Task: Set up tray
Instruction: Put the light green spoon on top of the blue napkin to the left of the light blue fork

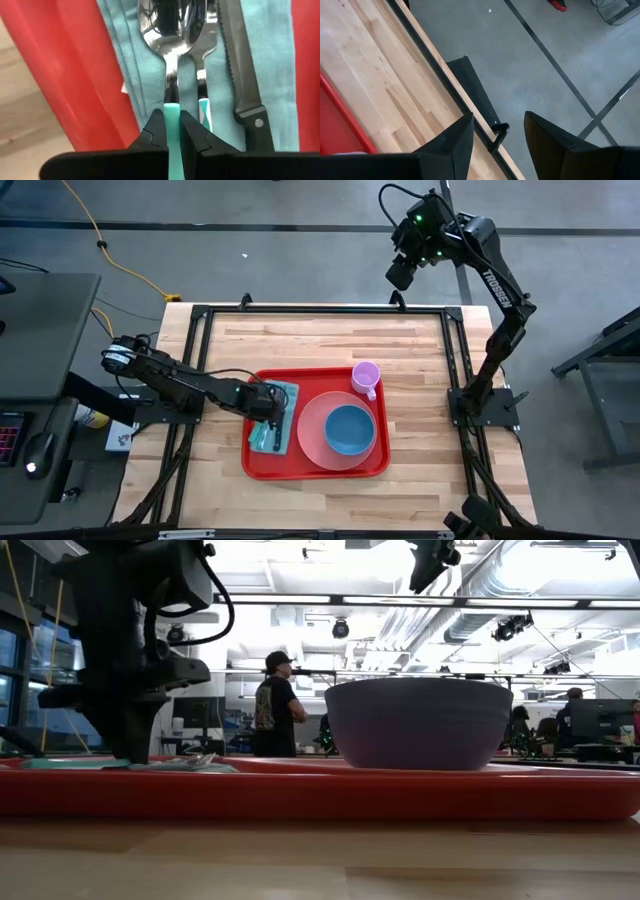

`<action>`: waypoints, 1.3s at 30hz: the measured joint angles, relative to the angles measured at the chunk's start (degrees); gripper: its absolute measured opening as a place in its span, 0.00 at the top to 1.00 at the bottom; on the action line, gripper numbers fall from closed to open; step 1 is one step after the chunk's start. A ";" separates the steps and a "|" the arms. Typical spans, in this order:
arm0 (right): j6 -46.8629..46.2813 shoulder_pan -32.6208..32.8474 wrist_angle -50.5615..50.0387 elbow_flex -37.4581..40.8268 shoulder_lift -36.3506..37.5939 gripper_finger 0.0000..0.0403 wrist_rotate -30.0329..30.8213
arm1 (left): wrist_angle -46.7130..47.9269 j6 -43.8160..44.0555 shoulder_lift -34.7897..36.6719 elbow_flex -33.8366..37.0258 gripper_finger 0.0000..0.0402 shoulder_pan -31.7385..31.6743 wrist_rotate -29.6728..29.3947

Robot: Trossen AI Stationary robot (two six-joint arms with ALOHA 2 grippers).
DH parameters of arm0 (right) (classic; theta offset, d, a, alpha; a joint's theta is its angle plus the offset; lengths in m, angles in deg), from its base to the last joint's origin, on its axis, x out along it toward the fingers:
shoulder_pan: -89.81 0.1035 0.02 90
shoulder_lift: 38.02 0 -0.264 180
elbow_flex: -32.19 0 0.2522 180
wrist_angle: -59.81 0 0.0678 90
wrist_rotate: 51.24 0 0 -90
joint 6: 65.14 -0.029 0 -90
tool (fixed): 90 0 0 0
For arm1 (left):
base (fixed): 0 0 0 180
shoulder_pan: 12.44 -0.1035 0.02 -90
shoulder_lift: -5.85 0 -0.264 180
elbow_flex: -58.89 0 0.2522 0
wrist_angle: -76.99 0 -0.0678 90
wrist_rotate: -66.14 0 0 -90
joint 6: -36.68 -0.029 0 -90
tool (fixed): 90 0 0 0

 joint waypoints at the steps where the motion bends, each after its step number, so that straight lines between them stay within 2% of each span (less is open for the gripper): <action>1: 0.00 -0.01 0.00 0.00 0.00 0.62 0.00 | 0.32 -0.01 0.00 -0.21 0.90 0.00 -0.52; 3: 0.00 -0.01 0.00 0.00 0.00 0.62 0.00 | -0.29 -0.01 0.00 -0.29 0.89 0.00 -0.71; 10: 0.00 -0.17 0.00 0.00 0.00 0.62 0.00 | -7.29 -3.55 0.00 -0.51 0.60 0.00 -0.67; 14: 0.02 -0.17 0.00 0.00 0.00 0.62 0.00 | -6.11 -3.51 0.00 -0.51 0.53 0.00 -0.67; 18: 0.05 -0.17 0.00 0.00 0.00 0.62 0.00 | -4.85 -3.49 0.02 -0.51 0.54 0.00 -0.92; 26: 0.07 -0.17 -0.01 0.00 0.00 0.62 -0.53 | -4.60 -3.63 0.74 -0.51 0.61 -0.02 -3.58; 33: 0.04 -0.17 -0.02 0.00 0.00 0.62 -1.04 | -3.75 -4.61 1.55 -0.60 0.66 -0.68 -7.92; 39: -0.13 -0.17 -0.02 0.00 0.00 0.62 -1.55 | -4.20 -10.00 2.52 -0.57 0.71 -4.06 -7.83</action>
